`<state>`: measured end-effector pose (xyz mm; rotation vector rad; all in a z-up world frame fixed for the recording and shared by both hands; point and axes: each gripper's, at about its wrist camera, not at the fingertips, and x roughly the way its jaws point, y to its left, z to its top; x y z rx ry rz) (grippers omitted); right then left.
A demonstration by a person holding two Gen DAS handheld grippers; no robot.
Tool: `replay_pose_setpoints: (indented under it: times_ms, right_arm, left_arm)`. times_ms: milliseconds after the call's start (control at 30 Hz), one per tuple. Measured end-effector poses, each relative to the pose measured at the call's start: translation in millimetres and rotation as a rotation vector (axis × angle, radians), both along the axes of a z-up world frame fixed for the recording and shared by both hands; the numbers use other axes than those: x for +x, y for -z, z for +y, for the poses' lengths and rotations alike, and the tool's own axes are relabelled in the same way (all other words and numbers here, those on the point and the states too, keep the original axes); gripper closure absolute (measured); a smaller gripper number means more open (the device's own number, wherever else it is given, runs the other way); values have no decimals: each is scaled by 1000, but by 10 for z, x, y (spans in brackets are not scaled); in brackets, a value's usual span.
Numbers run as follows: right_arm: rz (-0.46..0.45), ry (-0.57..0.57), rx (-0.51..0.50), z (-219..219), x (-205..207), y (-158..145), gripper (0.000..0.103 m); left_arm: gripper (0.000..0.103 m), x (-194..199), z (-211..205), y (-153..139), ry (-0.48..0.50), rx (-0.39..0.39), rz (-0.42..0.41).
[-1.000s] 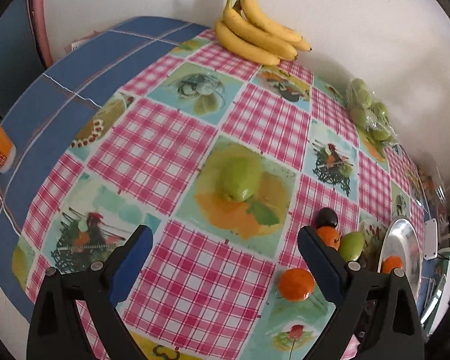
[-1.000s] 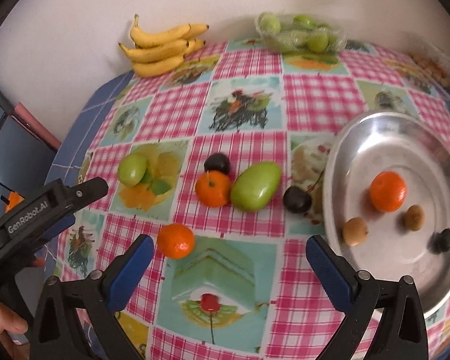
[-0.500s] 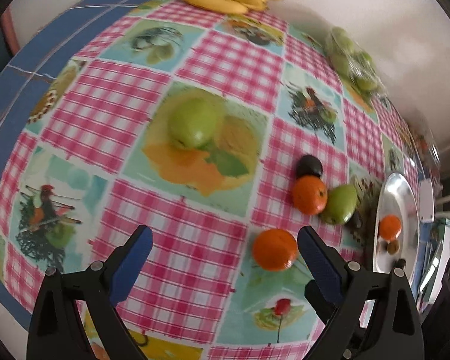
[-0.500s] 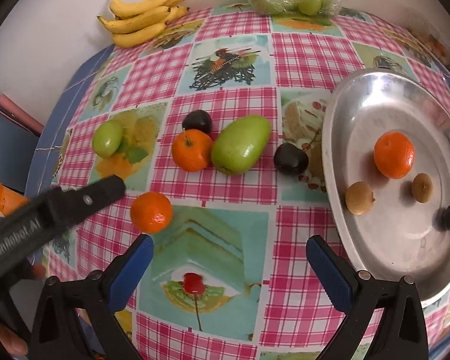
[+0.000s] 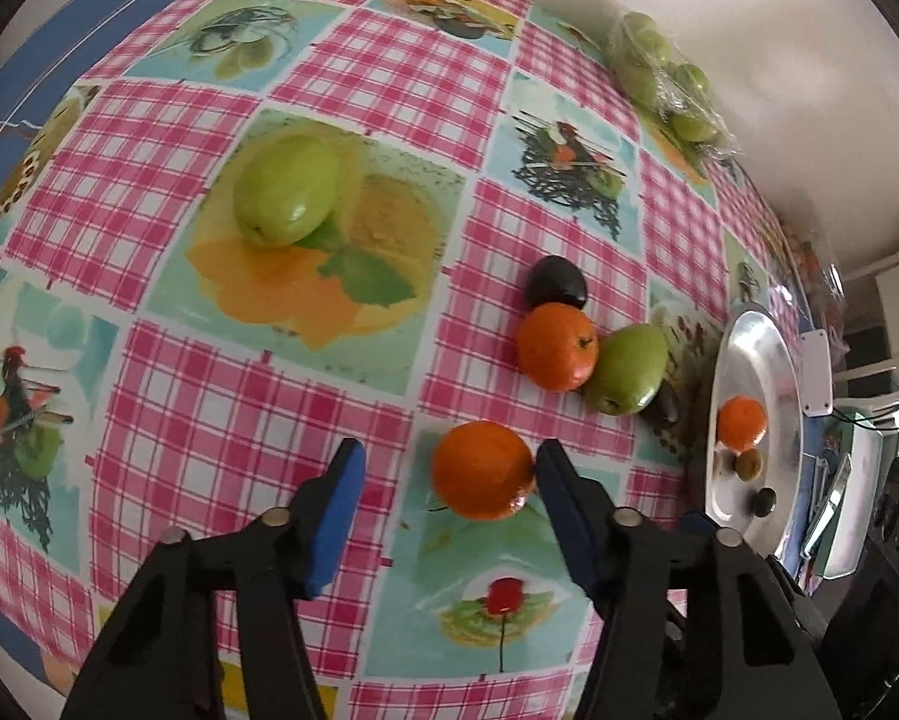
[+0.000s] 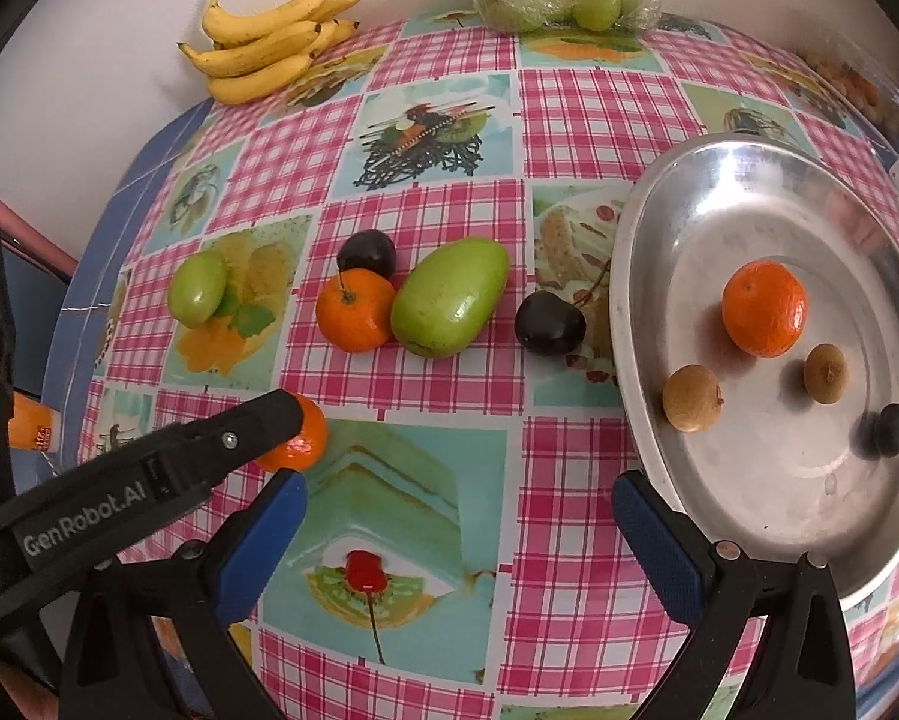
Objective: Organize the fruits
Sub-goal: 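Lower the left gripper onto an orange and close it, then move the right gripper toward another orange while the left gripper holds its orange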
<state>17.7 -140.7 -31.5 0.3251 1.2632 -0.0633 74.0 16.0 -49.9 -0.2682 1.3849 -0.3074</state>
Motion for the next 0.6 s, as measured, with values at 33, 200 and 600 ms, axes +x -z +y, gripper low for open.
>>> replay_pose_setpoints:
  times_ms: [33, 200, 600]
  right_arm:
    - [0, 0, 0, -2, 2, -1, 0]
    - [-7, -2, -2, 2, 7, -18, 0]
    - [-11, -3, 1, -5, 11, -30, 0]
  left_arm:
    - [49, 6, -9, 1, 0, -7, 1]
    - [62, 12, -49, -13, 20, -38, 2]
    - [64, 36, -94, 59, 29, -72, 26]
